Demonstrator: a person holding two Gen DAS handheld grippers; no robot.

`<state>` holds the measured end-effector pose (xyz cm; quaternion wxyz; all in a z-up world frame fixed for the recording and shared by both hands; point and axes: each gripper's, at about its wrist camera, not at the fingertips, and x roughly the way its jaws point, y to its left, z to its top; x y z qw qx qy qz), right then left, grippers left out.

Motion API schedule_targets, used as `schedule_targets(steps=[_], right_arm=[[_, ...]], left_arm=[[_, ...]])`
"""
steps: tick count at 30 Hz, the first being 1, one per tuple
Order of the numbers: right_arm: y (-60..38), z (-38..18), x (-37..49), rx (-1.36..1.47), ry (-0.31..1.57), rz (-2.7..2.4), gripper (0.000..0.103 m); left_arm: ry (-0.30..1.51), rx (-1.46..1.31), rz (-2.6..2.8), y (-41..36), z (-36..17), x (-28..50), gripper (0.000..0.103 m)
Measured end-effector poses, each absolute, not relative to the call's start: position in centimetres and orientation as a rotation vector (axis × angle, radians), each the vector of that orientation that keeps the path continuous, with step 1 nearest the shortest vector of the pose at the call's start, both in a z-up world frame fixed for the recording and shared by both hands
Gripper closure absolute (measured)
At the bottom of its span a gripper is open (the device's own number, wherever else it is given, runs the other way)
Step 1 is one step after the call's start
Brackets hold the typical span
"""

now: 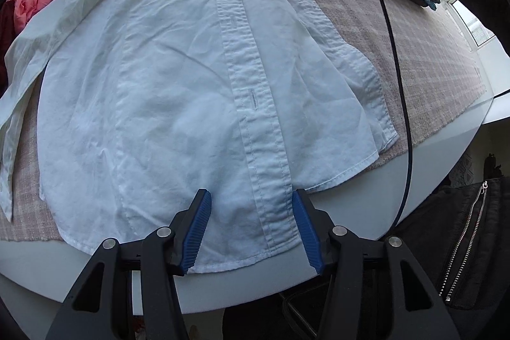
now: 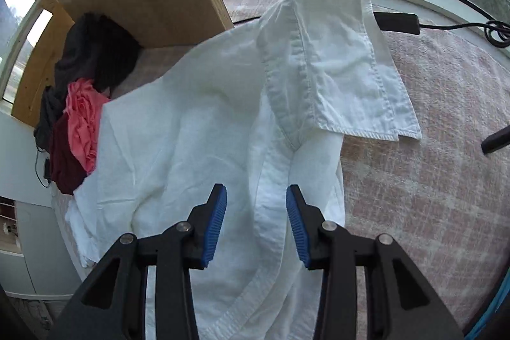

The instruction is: Fold clothes

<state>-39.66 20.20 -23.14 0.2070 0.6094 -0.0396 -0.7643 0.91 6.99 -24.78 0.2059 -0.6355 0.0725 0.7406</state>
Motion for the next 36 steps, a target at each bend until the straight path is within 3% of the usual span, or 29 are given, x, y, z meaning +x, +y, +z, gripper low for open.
schedule_targets(steps=[5, 7, 9, 10, 14, 22, 33, 36], right_arm=[[18.8, -24.5, -39.5, 1.734, 0.049, -2.087, 0.064], [18.2, -24.6, -39.0, 1.725, 0.095, -2.062, 0.069], [17.9, -24.1, -38.6, 1.703, 0.099, -2.04, 0.094], [17.9, -23.7, -38.5, 1.685, 0.083, -2.043, 0.094], [18.1, -21.6, -38.8, 1.624, -0.016, -2.026, 0.094], [18.6, -18.9, -39.7, 1.551, -0.124, -2.051, 0.095], [18.7, -17.4, -40.3, 1.505, -0.042, -2.143, 0.097], [18.8, -16.4, -41.1, 1.481, -0.002, -2.216, 0.098]], left_arm=[[0.219, -1.759, 2.083, 8.2, -24.9, 0.6, 0.053], [0.228, -1.758, 2.102, 8.2, -24.8, 0.6, 0.059], [0.23, -1.762, 2.124, 7.8, -24.6, 0.6, 0.089], [0.177, -1.779, 2.119, 7.2, -24.5, 0.4, 0.096], [0.012, -1.774, 2.092, 5.0, -23.5, 0.5, 0.097], [-0.077, -1.765, 2.078, 1.6, -21.6, 2.4, 0.097], [0.009, -1.738, 2.121, 1.3, -19.9, 0.5, 0.102], [-0.041, -1.691, 2.155, 1.7, -19.3, -1.7, 0.102]])
